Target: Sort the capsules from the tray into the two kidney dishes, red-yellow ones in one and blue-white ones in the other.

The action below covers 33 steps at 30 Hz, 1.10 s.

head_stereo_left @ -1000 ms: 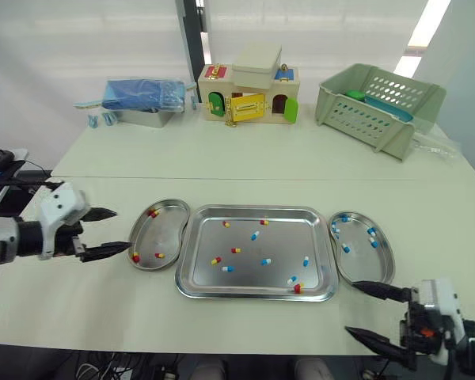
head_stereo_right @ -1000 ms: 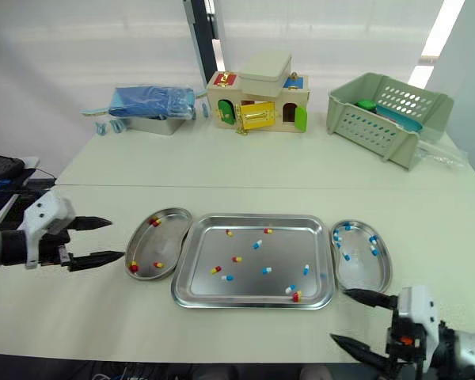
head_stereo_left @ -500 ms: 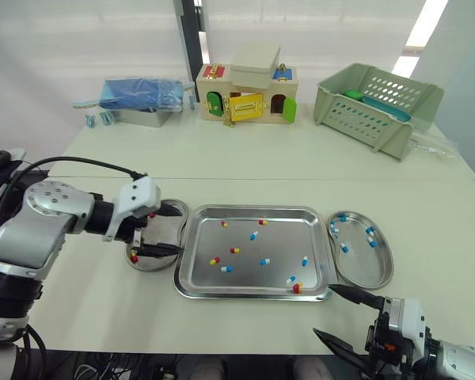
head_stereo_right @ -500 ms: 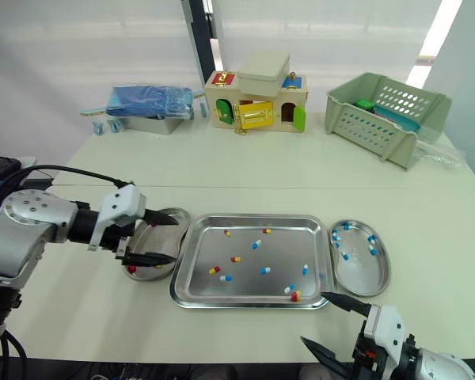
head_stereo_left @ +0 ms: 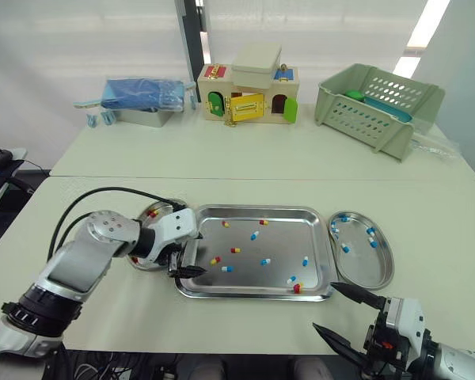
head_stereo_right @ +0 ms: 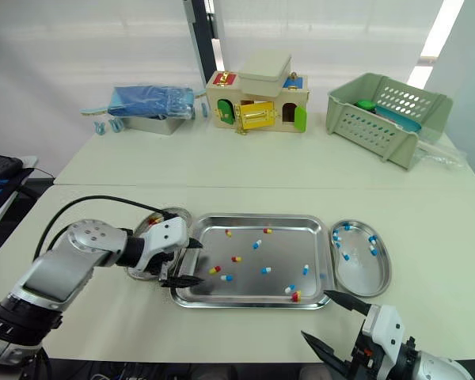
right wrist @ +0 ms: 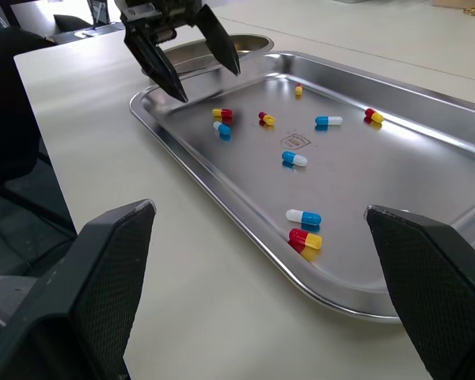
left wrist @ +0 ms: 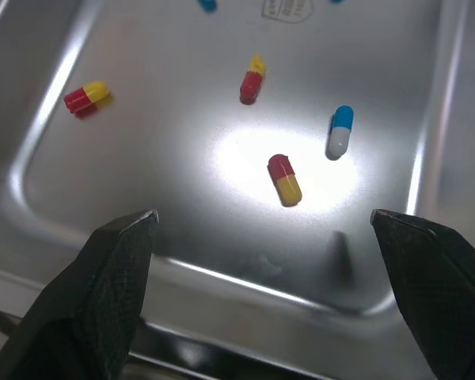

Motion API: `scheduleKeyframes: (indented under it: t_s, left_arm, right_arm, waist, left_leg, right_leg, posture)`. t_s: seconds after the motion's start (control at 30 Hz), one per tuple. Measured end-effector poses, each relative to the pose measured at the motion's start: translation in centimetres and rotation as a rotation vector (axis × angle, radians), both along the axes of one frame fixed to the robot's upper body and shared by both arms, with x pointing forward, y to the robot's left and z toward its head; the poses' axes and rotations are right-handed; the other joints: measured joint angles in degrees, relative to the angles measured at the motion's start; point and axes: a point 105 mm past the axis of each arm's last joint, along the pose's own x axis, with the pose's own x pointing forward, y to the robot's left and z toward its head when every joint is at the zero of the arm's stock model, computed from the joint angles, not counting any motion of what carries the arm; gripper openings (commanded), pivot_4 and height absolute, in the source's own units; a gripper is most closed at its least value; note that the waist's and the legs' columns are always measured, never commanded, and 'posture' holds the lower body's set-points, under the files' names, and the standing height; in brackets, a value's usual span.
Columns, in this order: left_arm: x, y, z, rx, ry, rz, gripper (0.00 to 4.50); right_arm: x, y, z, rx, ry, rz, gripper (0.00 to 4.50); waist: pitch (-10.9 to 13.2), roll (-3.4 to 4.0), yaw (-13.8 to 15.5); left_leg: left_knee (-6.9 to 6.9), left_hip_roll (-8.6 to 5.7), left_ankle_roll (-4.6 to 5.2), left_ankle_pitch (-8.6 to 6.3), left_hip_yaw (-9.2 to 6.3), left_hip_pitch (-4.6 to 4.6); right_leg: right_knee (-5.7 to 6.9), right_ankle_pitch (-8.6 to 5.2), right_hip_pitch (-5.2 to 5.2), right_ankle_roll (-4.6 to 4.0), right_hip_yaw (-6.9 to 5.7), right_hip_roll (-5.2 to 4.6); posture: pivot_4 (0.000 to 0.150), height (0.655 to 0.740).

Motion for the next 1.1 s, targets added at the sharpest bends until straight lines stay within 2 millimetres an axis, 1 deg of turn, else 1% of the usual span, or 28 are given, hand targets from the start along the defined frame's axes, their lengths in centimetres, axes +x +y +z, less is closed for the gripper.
scheduleKeyframes:
  t_s: [0.07,0.17,0.27,0.37,0.47,0.53,0.57,0.9,1.0,1.1]
  left_arm:
    - [0.1,-0.2,-0.2,0.009,-0.006,0.009,4.47]
    - [0.3,-0.7,-0.5,0.005,-0.009,0.023,3.88]
    - [0.5,-1.0,-0.5,0.0,-0.008,0.038,2.92]
    - [0.5,-1.2,-0.8,0.016,-0.007,0.037,1.85]
    - [0.4,-1.5,-0.8,0.024,-0.01,0.024,0.93]
    - [0.2,-1.7,-0.9,0.026,-0.009,0.016,0.17]
    - [0.2,-1.7,-0.9,0.027,-0.009,0.015,0.03]
    - [0.0,-1.9,-0.9,0.029,-0.011,0.001,0.03]
    - [-0.3,-2.0,-0.9,0.016,0.013,-0.004,0.03]
    - [-0.2,-1.3,-0.4,-0.001,0.037,0.035,0.03]
  right_arm:
    - [0.0,0.1,-0.1,0.003,0.003,-0.003,4.5]
    - [0.0,0.1,-0.1,0.001,0.006,-0.008,4.5]
    - [-0.2,0.2,-0.4,-0.008,0.016,-0.006,4.5]
    - [-0.3,0.2,-0.6,-0.006,0.023,-0.014,4.5]
    - [-0.3,0.2,-0.6,-0.007,0.022,-0.015,4.5]
    - [-0.3,0.2,-0.6,-0.007,0.022,-0.017,4.5]
    - [-0.3,0.2,-0.6,-0.008,0.022,-0.017,4.5]
    - [-0.4,0.2,-0.4,-0.013,0.005,-0.011,4.5]
    - [-0.5,0.2,-0.3,-0.012,-0.007,-0.006,4.5]
    - [-0.6,0.3,-0.2,-0.008,-0.017,0.006,4.5]
  waist:
    - [0.0,0.0,0.05]
    - [0.0,0.0,0.11]
    - [0.0,0.0,0.11]
    - [-0.01,-0.01,0.11]
    - [-0.01,0.0,0.15]
    - [-0.01,0.0,0.15]
    - [-0.01,0.0,0.15]
    - [-0.01,0.0,0.18]
    - [-0.01,0.0,0.18]
    - [-0.01,0.0,0.15]
  left_leg:
    - [0.0,0.0,0.0,0.0,-0.01,0.0]
    - [0.01,-0.01,0.0,0.0,-0.01,0.0]
    - [0.01,-0.01,0.0,0.0,-0.01,0.0]
    - [0.01,-0.01,0.0,0.0,0.0,0.0]
    - [0.01,-0.01,0.0,0.0,-0.01,0.02]
    - [0.01,-0.01,0.0,0.0,-0.01,0.02]
    - [0.01,-0.01,0.0,0.0,-0.01,0.02]
    - [0.01,-0.01,0.0,0.0,0.0,0.03]
    - [0.01,-0.01,0.0,0.0,-0.01,0.03]
    - [0.01,-0.01,0.0,0.0,-0.01,0.03]
  right_leg:
    - [0.0,0.0,0.0,0.0,0.0,0.0]
    - [0.0,0.0,0.01,0.0,-0.01,-0.01]
    - [0.0,0.0,0.01,0.0,-0.01,-0.01]
    - [0.0,0.0,0.02,0.0,0.0,-0.01]
    - [-0.01,0.0,0.03,0.0,0.0,-0.01]
    - [0.0,0.0,0.04,0.0,0.0,-0.01]
    - [0.0,0.0,0.04,0.0,-0.01,-0.01]
    - [-0.01,0.0,0.05,0.0,0.0,-0.01]
    - [0.0,0.0,0.05,0.0,-0.01,-0.01]
    - [0.0,0.0,0.04,0.0,-0.01,-0.01]
  posture:
    - [0.15,0.74]
    - [0.15,0.74]
    - [0.15,0.74]
    - [0.15,0.74]
    - [0.15,0.74]
    - [0.15,0.74]
    - [0.15,0.74]
    - [0.15,0.74]
    - [0.15,0.74]
    - [0.15,0.74]
